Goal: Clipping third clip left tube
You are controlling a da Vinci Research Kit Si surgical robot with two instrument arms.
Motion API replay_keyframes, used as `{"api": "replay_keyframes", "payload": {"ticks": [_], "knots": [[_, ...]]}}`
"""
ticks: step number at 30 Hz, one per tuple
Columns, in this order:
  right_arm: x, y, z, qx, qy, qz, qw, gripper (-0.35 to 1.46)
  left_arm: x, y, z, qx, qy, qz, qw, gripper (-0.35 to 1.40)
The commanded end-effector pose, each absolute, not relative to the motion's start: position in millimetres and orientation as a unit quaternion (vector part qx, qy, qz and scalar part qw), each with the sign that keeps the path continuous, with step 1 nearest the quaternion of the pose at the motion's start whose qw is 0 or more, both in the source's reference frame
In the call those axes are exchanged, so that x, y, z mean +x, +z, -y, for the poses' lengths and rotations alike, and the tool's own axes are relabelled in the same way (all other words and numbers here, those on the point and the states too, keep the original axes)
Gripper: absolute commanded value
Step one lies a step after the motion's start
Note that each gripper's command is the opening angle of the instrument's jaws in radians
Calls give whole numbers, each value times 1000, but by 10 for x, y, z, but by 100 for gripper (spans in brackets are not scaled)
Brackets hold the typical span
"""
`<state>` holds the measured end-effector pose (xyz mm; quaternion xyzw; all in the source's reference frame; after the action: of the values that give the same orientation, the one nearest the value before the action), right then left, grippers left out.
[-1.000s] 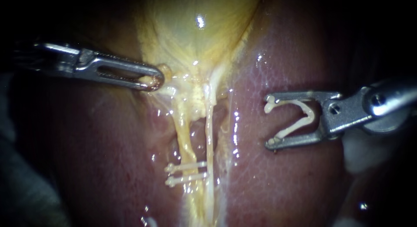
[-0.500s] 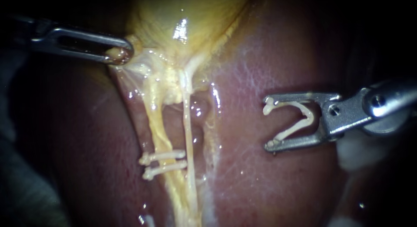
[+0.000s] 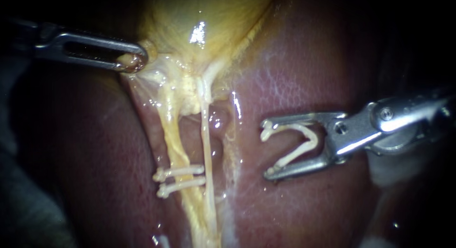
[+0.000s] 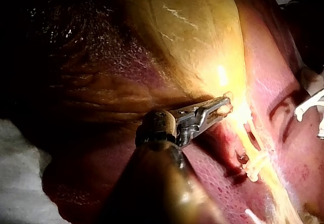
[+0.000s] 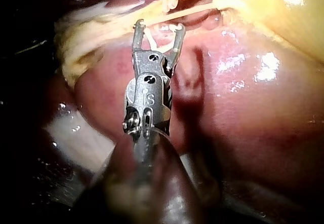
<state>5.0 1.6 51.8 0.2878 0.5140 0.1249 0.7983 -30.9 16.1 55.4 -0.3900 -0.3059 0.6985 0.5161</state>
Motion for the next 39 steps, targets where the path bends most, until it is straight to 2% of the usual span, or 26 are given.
{"api": "replay_keyframes", "payload": {"ticks": [1,7,21,28,39], "knots": [[53,520,-16,301,136,-514,792,47,-309,554,-161,-390,698,306,516,-35],[73,536,-26,372,193,-516,747,46,-310,555,-161,-390,698,305,517,-35],[110,595,-38,432,288,-498,694,47,-311,555,-160,-390,699,306,516,-35],[119,622,-35,462,309,-496,668,47,-312,556,-159,-390,699,307,516,-35],[130,657,-25,472,309,-489,665,46,-312,557,-159,-390,699,306,516,-35]]}}
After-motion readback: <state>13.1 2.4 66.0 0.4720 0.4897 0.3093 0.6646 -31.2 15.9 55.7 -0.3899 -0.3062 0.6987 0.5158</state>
